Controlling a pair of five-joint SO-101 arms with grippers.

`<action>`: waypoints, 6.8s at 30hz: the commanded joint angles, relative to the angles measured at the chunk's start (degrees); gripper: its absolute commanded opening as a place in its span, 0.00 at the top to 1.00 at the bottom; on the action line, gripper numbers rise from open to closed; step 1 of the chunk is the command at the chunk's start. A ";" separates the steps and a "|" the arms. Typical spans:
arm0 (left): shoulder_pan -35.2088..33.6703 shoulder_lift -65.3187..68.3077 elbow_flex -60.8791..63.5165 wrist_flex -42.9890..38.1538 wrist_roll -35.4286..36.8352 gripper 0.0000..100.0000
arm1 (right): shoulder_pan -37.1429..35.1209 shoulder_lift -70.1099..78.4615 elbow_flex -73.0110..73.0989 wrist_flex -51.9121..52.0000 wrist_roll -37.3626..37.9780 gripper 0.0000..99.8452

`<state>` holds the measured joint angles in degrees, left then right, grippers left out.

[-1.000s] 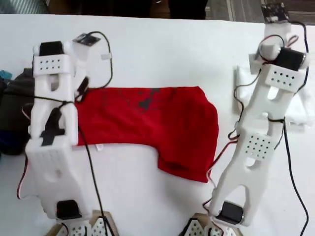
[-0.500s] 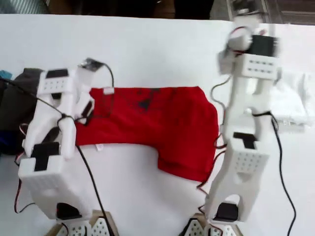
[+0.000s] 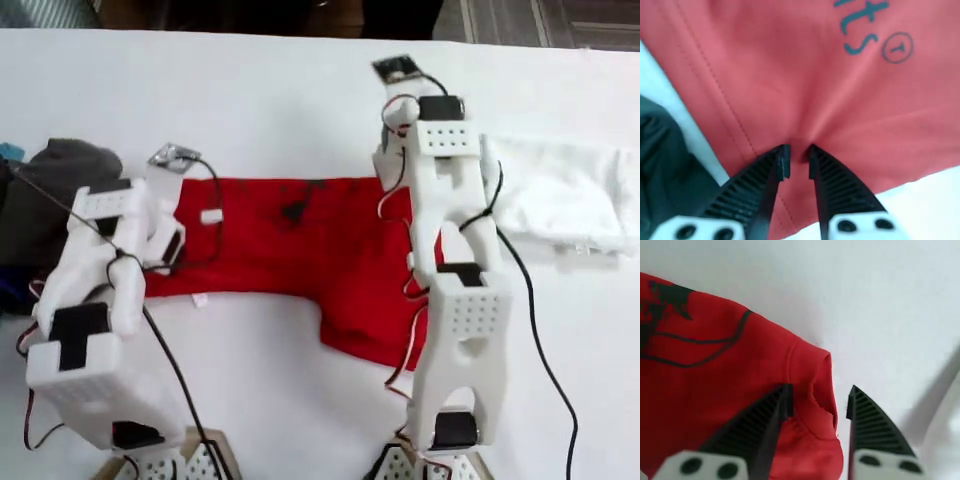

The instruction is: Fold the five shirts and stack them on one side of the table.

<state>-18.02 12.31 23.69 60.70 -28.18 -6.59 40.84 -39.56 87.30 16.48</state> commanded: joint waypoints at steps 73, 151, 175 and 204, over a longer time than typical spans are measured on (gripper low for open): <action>-1.32 -0.09 1.01 -2.64 -0.18 0.91 | -6.55 -64.84 76.22 -13.23 15.03 0.83; -1.23 0.00 1.10 -2.64 -0.26 0.91 | -22.81 -51.38 95.47 -28.70 19.43 0.79; -1.23 0.00 1.10 -2.64 -0.26 0.91 | -10.95 -49.36 59.52 -7.69 30.68 0.98; -1.23 0.00 1.27 -2.64 -0.26 0.91 | -3.56 0.22 -13.27 13.85 26.20 0.85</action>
<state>-18.02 11.96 24.57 59.65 -28.18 -12.13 41.45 -46.86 98.73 45.23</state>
